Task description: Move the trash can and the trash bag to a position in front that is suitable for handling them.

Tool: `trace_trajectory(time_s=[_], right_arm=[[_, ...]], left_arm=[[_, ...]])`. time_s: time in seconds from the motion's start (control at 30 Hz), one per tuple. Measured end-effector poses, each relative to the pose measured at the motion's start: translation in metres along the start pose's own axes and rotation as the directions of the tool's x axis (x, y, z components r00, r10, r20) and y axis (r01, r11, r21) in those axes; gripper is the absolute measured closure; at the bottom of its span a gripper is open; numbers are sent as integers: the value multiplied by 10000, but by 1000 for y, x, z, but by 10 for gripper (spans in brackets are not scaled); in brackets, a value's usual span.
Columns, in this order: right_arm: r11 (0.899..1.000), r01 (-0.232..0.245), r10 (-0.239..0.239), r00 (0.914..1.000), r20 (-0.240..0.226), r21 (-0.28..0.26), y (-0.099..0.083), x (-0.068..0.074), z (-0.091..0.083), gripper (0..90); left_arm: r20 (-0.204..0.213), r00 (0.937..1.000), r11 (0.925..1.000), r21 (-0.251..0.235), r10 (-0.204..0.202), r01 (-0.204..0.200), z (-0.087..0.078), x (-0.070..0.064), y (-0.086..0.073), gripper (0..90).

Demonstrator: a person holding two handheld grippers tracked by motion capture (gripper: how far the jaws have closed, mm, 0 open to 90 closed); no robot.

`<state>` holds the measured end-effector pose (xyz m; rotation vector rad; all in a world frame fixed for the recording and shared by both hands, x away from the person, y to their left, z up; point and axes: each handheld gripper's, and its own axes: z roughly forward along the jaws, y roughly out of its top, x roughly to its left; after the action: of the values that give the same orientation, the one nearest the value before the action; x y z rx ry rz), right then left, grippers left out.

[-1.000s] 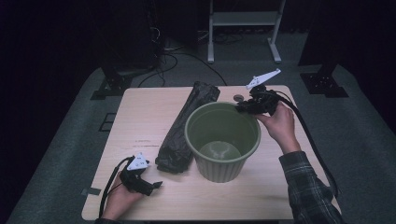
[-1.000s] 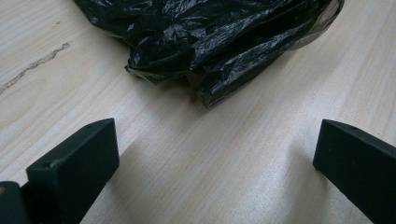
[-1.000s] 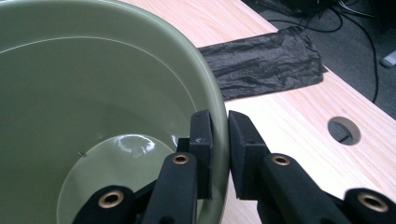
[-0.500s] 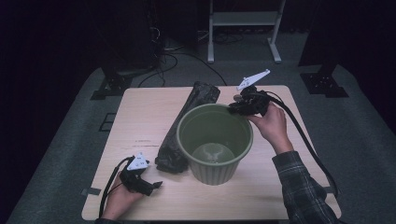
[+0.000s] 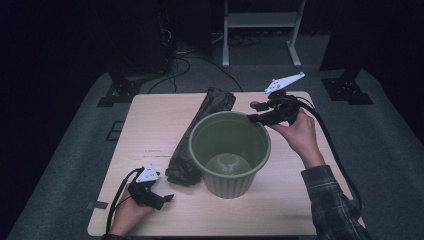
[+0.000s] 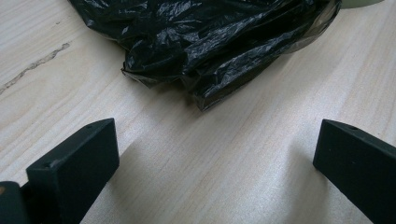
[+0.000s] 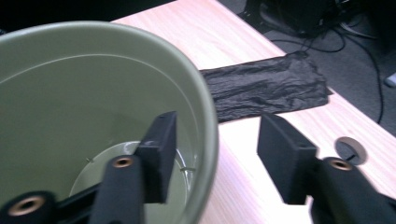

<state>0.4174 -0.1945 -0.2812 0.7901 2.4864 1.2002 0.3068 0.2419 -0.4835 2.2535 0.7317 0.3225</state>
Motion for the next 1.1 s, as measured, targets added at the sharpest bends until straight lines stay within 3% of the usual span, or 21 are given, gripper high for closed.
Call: trace_trajectory(time_s=[0.13,0.43,0.6,0.73,1.1], right_arm=[[9994,-259,262,9996,144,-227,-5,-3,-15,304],[9974,-491,532,9954,794,-522,-26,-4,-45,123],[9961,-562,628,9930,998,-673,-38,-5,-56,104],[9955,-724,803,9870,1394,-612,-54,-6,-66,12],[9929,-1127,1176,9767,1793,-376,-98,-5,-74,0]], left_arm=[[5,10000,10000,13,4,-4,0,0,0,0],[5,10000,10000,17,8,-8,0,0,0,0],[6,10000,10000,16,8,-8,0,0,0,0],[4,10000,10000,10,2,-2,0,0,0,0],[4,10000,10000,12,5,-5,0,0,0,0]])
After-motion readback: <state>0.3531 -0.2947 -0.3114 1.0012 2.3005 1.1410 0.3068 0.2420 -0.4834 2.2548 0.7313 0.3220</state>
